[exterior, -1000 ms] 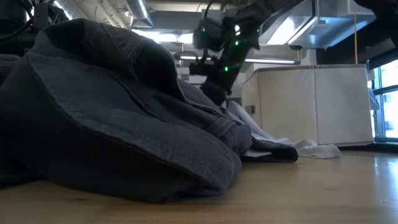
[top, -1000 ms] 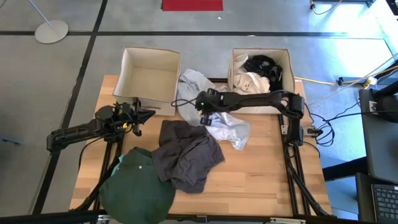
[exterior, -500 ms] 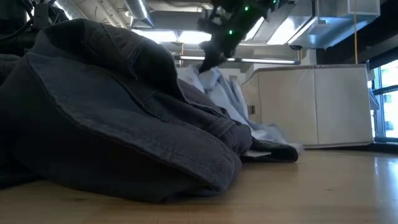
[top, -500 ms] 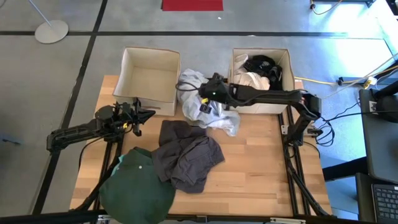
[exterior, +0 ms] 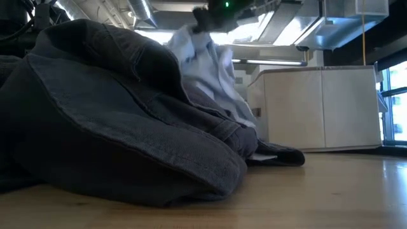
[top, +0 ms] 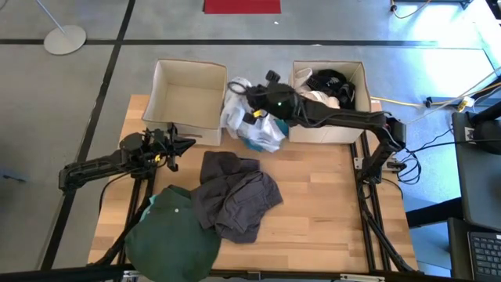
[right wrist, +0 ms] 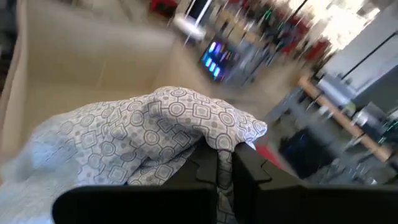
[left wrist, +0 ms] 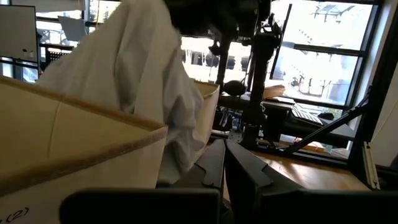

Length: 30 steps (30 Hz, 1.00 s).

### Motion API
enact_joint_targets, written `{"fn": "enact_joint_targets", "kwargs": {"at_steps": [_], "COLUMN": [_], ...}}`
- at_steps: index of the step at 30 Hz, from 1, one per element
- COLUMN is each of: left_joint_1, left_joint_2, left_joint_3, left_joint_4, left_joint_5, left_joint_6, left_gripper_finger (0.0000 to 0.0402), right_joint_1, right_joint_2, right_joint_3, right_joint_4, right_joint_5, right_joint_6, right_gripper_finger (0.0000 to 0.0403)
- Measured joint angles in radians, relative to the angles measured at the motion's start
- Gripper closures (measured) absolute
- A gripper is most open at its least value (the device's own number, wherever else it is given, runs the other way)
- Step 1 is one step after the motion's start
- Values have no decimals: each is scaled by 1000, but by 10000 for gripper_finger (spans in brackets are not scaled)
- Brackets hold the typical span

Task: Sort clothes
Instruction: Put the patterned white dress into the left laundry bin

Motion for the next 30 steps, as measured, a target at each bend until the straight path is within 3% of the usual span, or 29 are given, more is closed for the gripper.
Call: {"fn": "enact_joint_targets", "kwargs": {"at_steps": [6,13,21,25,30], "left_joint_1": [0,0,0,0,0], "left_joint_2": [0,0,0,0,0], "left_joint_3": [0,0,0,0,0], "left_joint_4": [0,1,5,5,5], "left_joint_5": [0,0,0,0,0], "left_joint_6": [0,0,0,1,2], "left_gripper_finger": [398,398,398,398,398], "right_joint_1": [-35,-119,-198,-200,-201], "right_joint_2": [0,2,55,127,259], "right_joint_3": [48,61,61,85,269], "right_joint_4": [86,266,628,827,710], "right_joint_5": [-23,-216,-442,-496,-549], "right_joint_6": [-66,-69,-56,-35,-7], "right_gripper_finger": [386,382,380,380,380]}}
